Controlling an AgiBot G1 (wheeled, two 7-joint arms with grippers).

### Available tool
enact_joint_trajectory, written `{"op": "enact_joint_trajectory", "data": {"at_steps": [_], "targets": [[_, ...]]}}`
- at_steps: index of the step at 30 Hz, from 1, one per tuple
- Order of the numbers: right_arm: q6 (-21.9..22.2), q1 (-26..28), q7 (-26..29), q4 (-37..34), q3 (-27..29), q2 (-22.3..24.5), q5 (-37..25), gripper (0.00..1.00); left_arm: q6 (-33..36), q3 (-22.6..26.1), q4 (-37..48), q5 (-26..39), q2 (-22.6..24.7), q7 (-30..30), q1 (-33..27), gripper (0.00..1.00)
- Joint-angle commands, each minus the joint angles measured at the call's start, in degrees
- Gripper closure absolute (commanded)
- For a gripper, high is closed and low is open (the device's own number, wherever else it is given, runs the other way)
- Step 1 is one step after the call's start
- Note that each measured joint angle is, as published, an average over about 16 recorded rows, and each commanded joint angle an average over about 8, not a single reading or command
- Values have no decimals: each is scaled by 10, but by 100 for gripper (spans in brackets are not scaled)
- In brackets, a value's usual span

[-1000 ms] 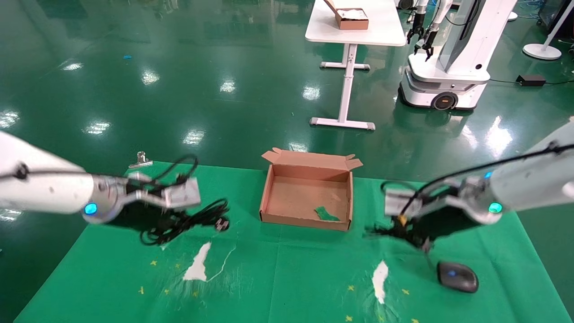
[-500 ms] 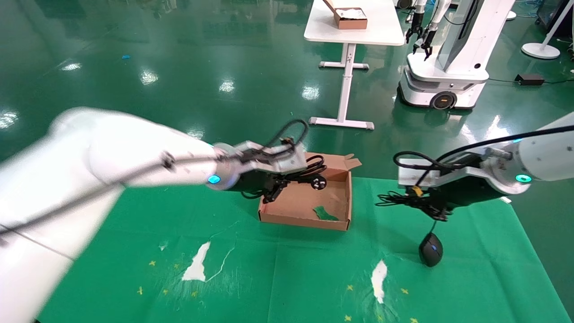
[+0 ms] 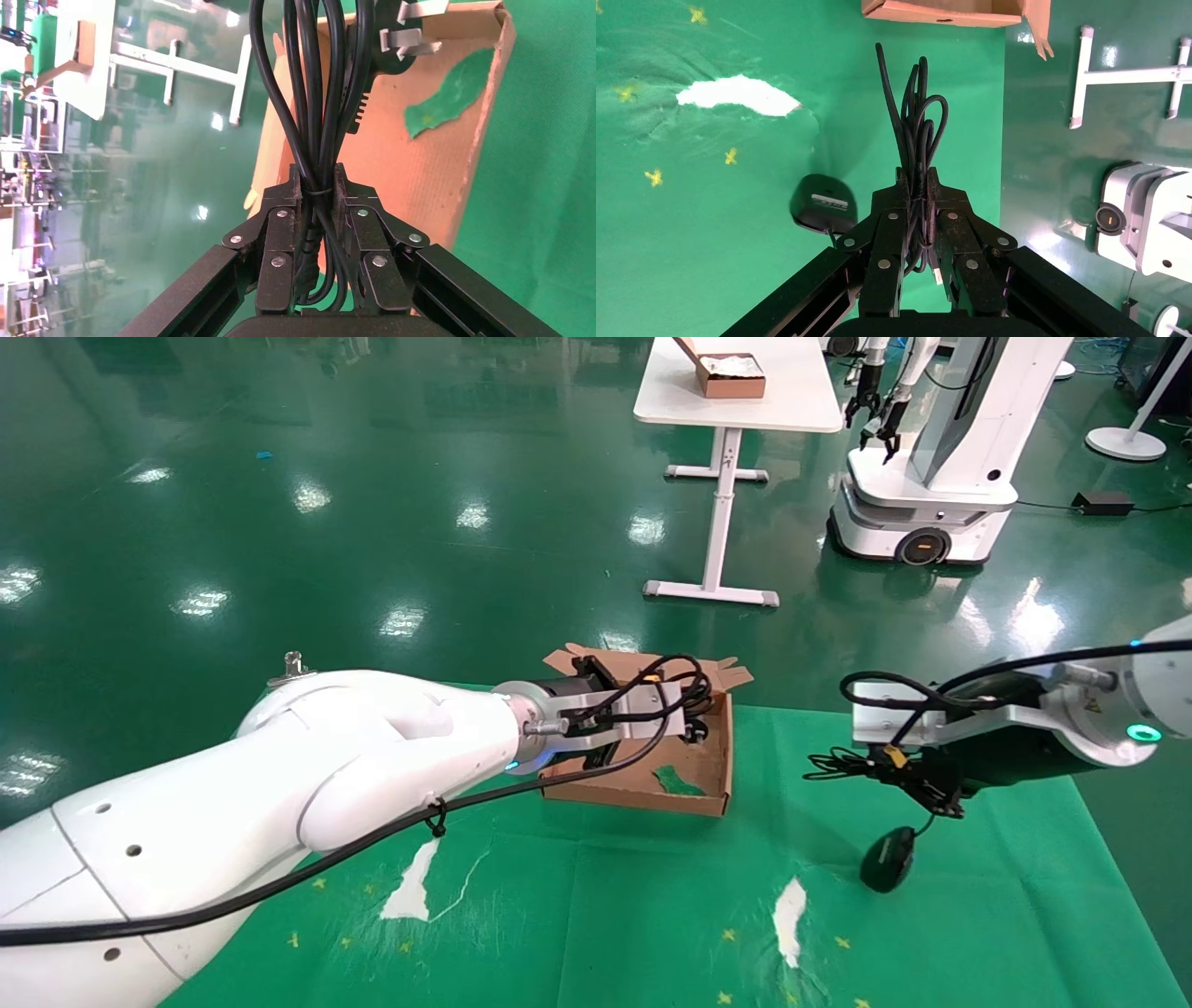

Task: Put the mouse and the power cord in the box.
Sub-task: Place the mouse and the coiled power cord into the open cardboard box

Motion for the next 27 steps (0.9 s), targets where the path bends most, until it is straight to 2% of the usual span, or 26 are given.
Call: {"op": "enact_joint_trajectory", "data": {"at_steps": [1,2,3,11,18,27], "targets": [[-2,-5,9,14,1,6,1,100,-13,23,-1,-2,0,-15,-5,11],[-2,-7,11,17,2,7,2,100,-17,31,-1,-4,0,-20,-8,1],[-1,-8,12,20,2,8,2,100,-20,38,0,-6,0,-24,-10,0],[8,-10,12,24,4,5,3,100,-39,83,1,-21,0,-53,-25,0],[8,4,8,24,5,-3,1,100,-45,99,13,-46,-2,-77,-40,0],[16,25,-16,17,7,-22,4,100,-32,90,119,-105,-14,-94,-87,0]]}}
